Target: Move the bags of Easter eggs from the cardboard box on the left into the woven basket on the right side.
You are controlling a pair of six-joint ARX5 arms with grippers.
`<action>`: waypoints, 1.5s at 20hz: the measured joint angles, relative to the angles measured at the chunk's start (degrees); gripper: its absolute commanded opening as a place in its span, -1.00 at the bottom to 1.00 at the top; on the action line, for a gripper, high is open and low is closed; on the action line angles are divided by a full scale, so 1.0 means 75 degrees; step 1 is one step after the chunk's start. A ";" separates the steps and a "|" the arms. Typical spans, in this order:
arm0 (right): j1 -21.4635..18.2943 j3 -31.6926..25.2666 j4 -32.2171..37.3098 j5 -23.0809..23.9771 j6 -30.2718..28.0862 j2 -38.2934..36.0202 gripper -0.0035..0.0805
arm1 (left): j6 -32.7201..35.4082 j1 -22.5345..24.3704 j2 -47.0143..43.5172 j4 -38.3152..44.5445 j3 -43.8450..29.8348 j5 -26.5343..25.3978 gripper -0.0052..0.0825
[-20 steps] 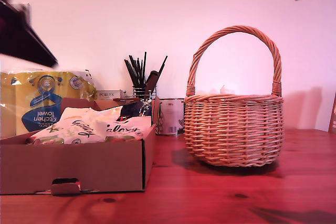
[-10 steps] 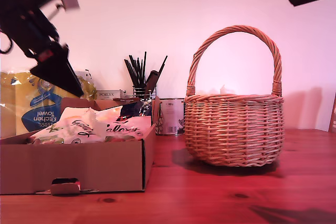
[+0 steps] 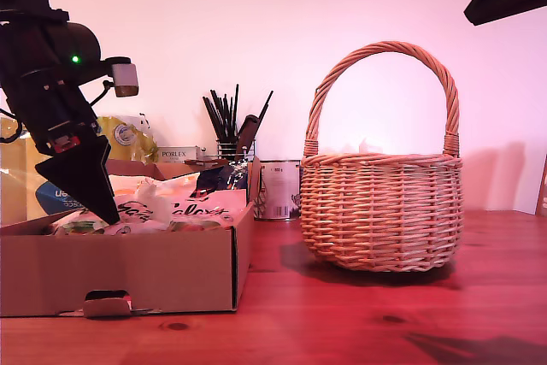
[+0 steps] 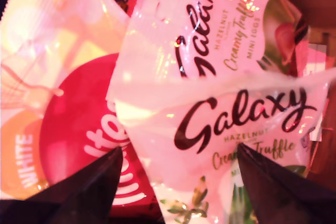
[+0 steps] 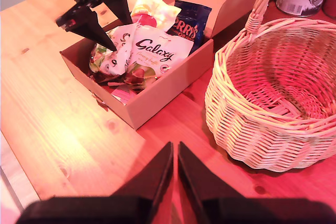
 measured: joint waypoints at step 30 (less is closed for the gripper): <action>0.0000 0.0000 0.0000 -0.0006 0.0003 0.0000 -0.95 | -0.0224 -0.0286 0.0003 -0.2311 0.1515 0.0402 -0.51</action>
